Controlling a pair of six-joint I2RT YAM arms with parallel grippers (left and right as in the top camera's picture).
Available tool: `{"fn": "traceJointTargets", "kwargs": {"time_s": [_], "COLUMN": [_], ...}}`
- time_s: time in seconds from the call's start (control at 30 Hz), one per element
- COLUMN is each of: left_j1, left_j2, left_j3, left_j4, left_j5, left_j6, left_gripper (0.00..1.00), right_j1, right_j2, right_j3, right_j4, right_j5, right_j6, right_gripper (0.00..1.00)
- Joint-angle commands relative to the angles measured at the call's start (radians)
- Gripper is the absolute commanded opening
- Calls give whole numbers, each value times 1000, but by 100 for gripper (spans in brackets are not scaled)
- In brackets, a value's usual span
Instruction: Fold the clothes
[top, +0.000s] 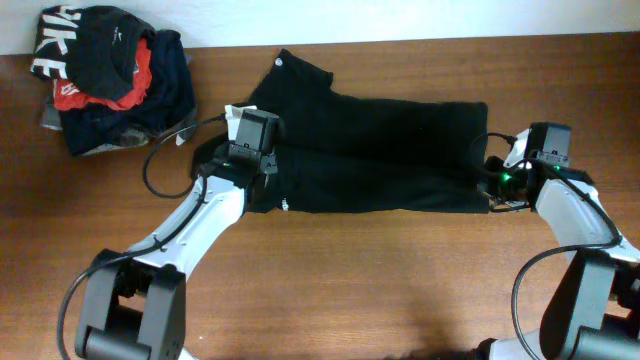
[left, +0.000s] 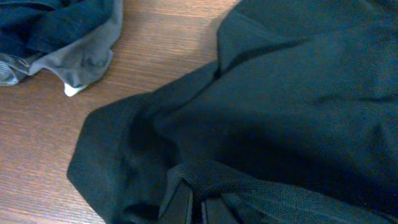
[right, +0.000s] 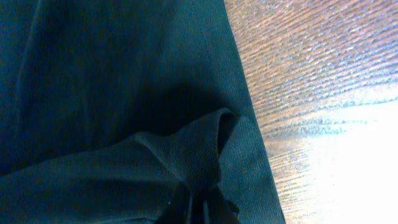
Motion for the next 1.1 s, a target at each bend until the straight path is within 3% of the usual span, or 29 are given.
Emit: {"fn": "traceJointTargets", "kwargs": {"time_s": [0.0, 0.07, 0.1, 0.2, 0.27, 0.43, 0.57, 0.73, 0.83, 1.07], "left_j1": [3, 7, 11, 24, 35, 53, 59, 63, 63, 63], "left_j2": [18, 19, 19, 19, 19, 19, 18, 18, 23, 204], "left_j3": [18, 18, 18, 18, 19, 29, 107, 331, 433, 771], "left_j4": [34, 66, 84, 130, 149, 174, 72, -162, -220, -386], "left_j5": [-94, -103, -104, -104, -104, -100, -58, 156, 235, 291], "left_j6": [13, 13, 13, 13, 20, 157, 224, 297, 334, 433], "left_gripper": [1, 10, 20, 80, 97, 99, 99, 99, 99, 99], "right_j1": [5, 5, 5, 5, 5, 3, 5, 9, 25, 70], "right_j2": [6, 6, 6, 6, 6, 0, -19, -24, -24, -24], "right_j3": [16, 16, 16, 16, 18, 71, 174, 370, 468, 616], "right_j4": [20, 37, 45, 63, 69, 16, -129, -365, -444, -435], "right_j5": [9, 9, 9, 9, 8, -28, -28, -28, -15, 67], "right_j6": [8, 8, 7, 7, 8, 7, 2, -79, -126, -135], "right_gripper": [6, 18, 26, 67, 77, 80, 80, 82, 84, 89]}}
